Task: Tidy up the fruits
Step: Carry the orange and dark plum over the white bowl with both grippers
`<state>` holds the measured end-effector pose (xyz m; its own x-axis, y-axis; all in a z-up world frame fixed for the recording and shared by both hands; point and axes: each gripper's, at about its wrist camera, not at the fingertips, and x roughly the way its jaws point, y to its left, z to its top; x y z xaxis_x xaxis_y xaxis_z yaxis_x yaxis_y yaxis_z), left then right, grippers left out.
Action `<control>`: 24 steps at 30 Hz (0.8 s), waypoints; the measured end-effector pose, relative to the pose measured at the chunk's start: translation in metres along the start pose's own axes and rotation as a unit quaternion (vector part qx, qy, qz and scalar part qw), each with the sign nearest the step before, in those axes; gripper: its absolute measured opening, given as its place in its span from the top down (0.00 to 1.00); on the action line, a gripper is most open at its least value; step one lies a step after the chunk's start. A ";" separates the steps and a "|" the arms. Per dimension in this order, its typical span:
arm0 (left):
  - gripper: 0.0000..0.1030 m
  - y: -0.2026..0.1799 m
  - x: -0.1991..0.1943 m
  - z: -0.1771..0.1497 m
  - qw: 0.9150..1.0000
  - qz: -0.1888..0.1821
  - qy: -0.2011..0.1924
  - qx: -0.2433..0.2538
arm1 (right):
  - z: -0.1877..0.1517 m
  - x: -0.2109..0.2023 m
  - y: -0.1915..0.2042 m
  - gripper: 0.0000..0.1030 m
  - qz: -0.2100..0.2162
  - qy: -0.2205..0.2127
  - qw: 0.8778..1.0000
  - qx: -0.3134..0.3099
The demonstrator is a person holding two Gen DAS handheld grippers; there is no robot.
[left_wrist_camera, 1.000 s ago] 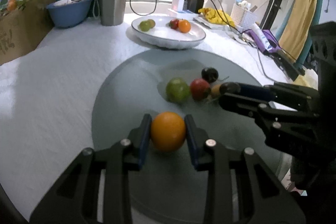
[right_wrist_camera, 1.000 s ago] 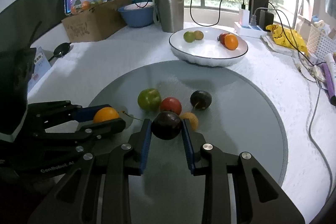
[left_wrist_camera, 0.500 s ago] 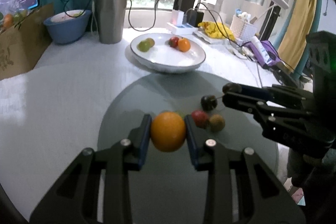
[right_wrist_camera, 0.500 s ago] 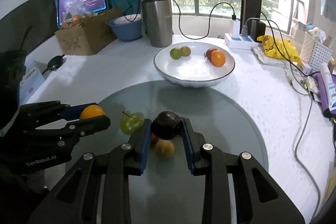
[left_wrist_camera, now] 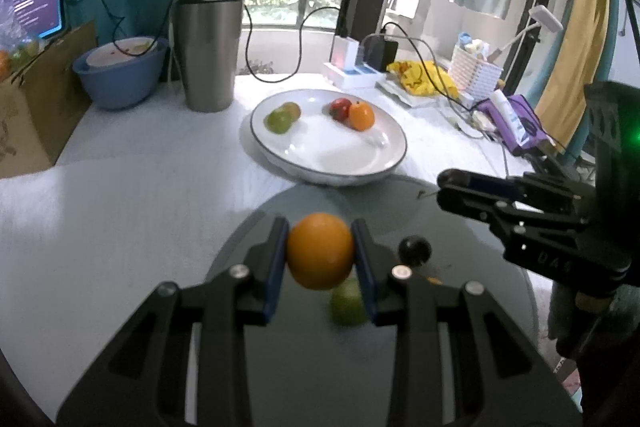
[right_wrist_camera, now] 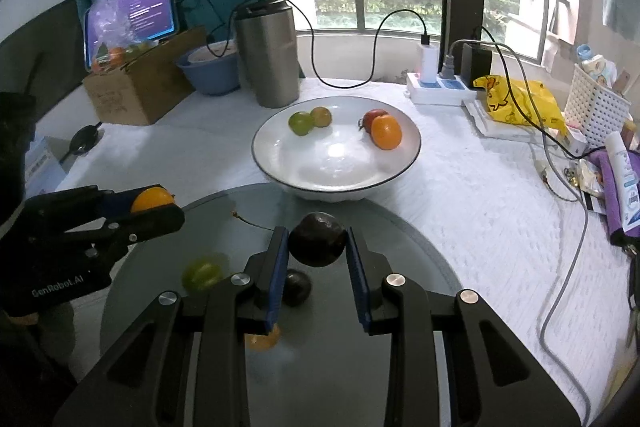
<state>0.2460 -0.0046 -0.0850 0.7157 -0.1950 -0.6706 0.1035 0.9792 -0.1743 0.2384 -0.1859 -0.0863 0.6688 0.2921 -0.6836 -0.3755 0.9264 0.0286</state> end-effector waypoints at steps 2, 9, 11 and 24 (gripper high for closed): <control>0.68 0.000 0.004 0.006 1.000 -0.001 -0.002 0.001 | 0.005 0.003 -0.005 0.70 -0.002 0.000 1.000 0.001; 0.68 -0.001 0.017 0.022 1.000 -0.003 -0.007 0.010 | 0.019 0.013 -0.016 0.70 -0.011 -0.006 1.000 0.003; 0.68 0.001 0.023 0.027 1.000 -0.001 -0.006 0.013 | 0.023 0.017 -0.018 0.70 -0.014 -0.007 1.000 -0.001; 0.68 0.017 0.060 0.056 1.000 0.011 -0.008 0.024 | 0.048 0.045 -0.037 0.70 -0.023 -0.004 1.000 -0.009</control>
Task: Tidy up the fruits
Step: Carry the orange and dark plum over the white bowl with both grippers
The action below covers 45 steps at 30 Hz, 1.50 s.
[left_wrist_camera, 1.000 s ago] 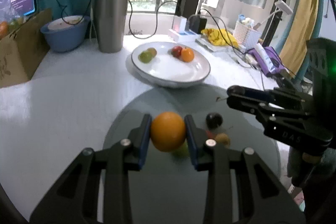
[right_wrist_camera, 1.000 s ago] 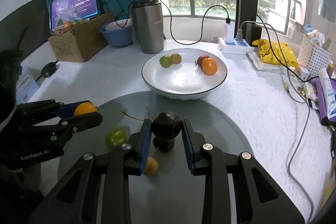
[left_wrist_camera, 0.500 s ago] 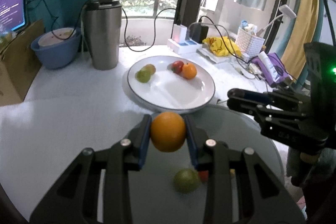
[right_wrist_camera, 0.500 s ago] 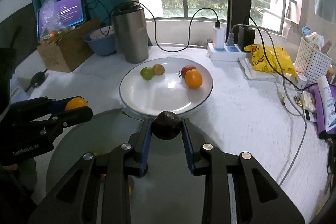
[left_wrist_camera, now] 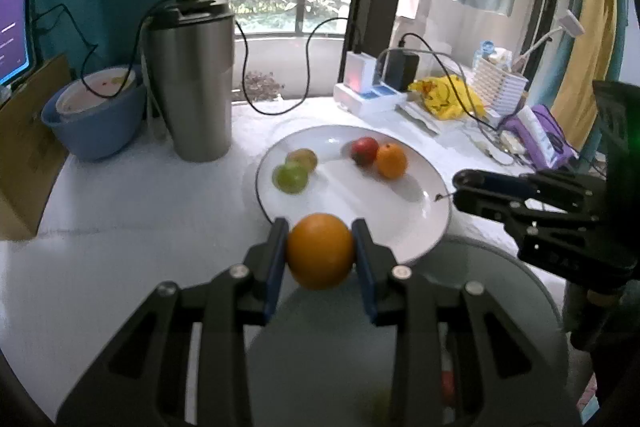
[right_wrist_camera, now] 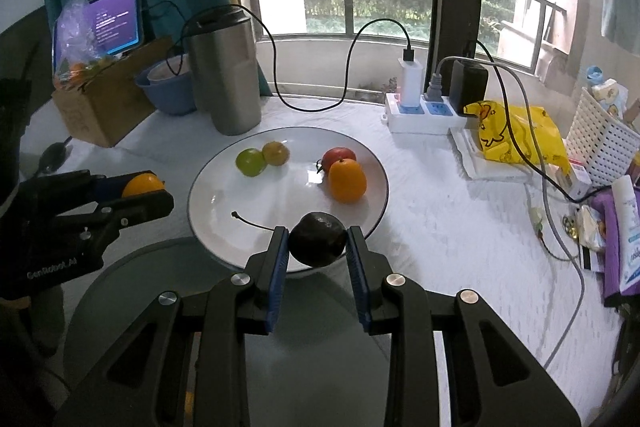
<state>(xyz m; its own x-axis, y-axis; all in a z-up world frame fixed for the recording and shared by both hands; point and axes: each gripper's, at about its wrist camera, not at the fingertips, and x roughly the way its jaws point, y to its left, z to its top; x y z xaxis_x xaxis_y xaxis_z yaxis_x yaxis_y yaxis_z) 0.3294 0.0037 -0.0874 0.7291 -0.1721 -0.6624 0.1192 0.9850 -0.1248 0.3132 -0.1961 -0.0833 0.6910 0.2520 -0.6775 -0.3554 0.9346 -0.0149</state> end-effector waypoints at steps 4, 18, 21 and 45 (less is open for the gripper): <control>0.68 0.004 0.012 0.008 1.000 0.001 0.000 0.001 | 0.007 0.010 -0.005 0.70 -0.001 0.000 1.000 0.000; 0.68 0.014 0.048 0.019 1.000 -0.001 0.009 -0.018 | 0.016 0.044 -0.020 0.70 0.005 0.009 1.000 0.026; 0.68 0.015 0.055 0.021 1.000 0.002 0.014 -0.015 | 0.017 0.051 -0.022 0.70 0.005 0.014 1.000 0.025; 0.66 0.015 0.035 0.023 1.000 0.012 0.008 -0.018 | 0.016 0.037 -0.014 0.68 -0.012 -0.002 1.000 0.019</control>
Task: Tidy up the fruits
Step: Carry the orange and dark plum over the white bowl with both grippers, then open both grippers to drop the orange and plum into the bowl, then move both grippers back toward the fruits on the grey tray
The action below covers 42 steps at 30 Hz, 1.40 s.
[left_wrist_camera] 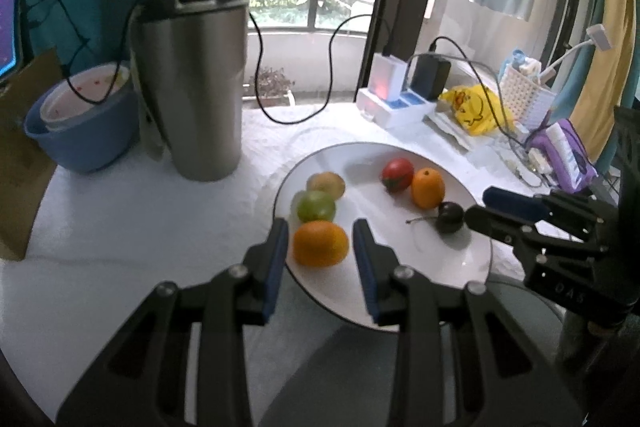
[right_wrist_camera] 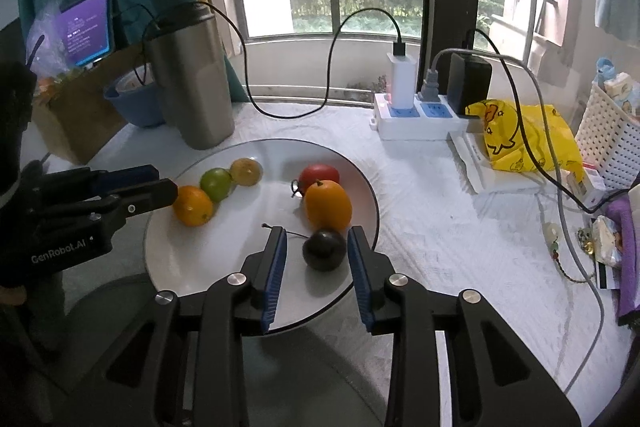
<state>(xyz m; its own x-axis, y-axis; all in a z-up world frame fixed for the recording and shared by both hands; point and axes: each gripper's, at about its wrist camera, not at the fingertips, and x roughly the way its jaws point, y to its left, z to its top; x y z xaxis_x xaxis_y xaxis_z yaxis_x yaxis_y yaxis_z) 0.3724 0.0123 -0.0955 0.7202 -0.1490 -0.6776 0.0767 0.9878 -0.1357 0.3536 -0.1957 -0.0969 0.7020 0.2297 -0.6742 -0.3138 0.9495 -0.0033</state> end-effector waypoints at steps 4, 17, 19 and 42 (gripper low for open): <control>0.66 -0.002 -0.013 -0.004 1.000 -0.001 -0.005 -0.001 | -0.001 -0.013 0.006 0.68 0.002 -0.007 1.000 -0.003; 0.58 -0.019 -0.060 -0.027 1.000 -0.013 -0.024 0.002 | -0.018 -0.050 0.014 0.67 0.000 -0.018 1.000 0.003; 0.57 -0.021 -0.066 -0.030 0.999 -0.018 -0.027 0.001 | -0.021 -0.056 0.017 0.68 0.001 -0.019 1.000 0.002; 0.56 -0.042 -0.124 -0.078 0.998 -0.037 -0.040 0.002 | -0.060 -0.111 0.048 0.68 0.004 -0.032 0.999 -0.007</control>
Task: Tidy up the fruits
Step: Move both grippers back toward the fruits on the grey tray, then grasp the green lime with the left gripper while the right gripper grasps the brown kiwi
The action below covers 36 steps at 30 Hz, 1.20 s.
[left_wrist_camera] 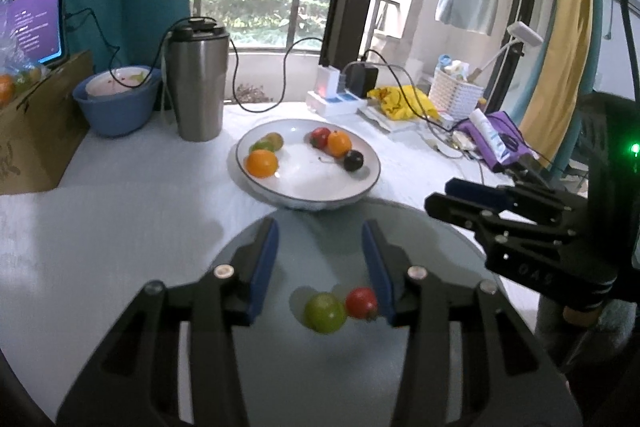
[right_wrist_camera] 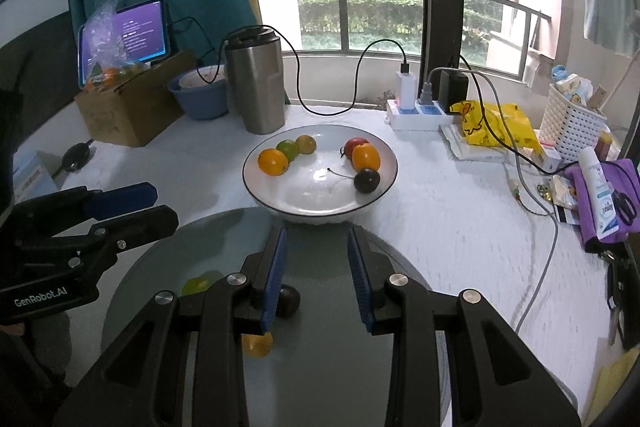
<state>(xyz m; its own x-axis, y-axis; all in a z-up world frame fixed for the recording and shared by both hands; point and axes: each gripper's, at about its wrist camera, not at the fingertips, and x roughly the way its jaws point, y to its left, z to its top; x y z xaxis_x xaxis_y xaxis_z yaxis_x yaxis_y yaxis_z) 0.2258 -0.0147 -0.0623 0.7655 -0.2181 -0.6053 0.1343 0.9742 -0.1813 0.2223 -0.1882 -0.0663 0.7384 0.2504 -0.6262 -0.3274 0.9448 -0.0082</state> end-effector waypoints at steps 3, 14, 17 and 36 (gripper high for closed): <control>0.56 -0.001 -0.002 -0.005 1.000 -0.001 0.003 -0.002 | -0.002 -0.002 0.001 0.68 0.000 0.000 1.000 0.001; 0.56 -0.005 -0.002 -0.035 1.000 0.002 0.026 -0.003 | -0.031 -0.009 0.010 0.68 0.013 0.018 1.000 0.007; 0.56 -0.005 0.001 -0.042 0.999 0.003 0.033 -0.003 | -0.039 -0.006 0.014 0.68 0.022 0.028 0.999 0.006; 0.56 -0.005 0.035 -0.048 0.997 0.018 0.079 0.006 | -0.059 0.026 0.026 0.66 0.072 0.093 0.993 -0.003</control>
<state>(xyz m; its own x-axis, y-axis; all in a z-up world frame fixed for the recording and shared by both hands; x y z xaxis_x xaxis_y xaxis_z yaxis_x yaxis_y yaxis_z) 0.2219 -0.0296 -0.1198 0.6612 -0.1882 -0.7262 0.1163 0.9820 -0.1486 0.1986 -0.1694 -0.1286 0.5624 0.3400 -0.7537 -0.4263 0.9003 0.0881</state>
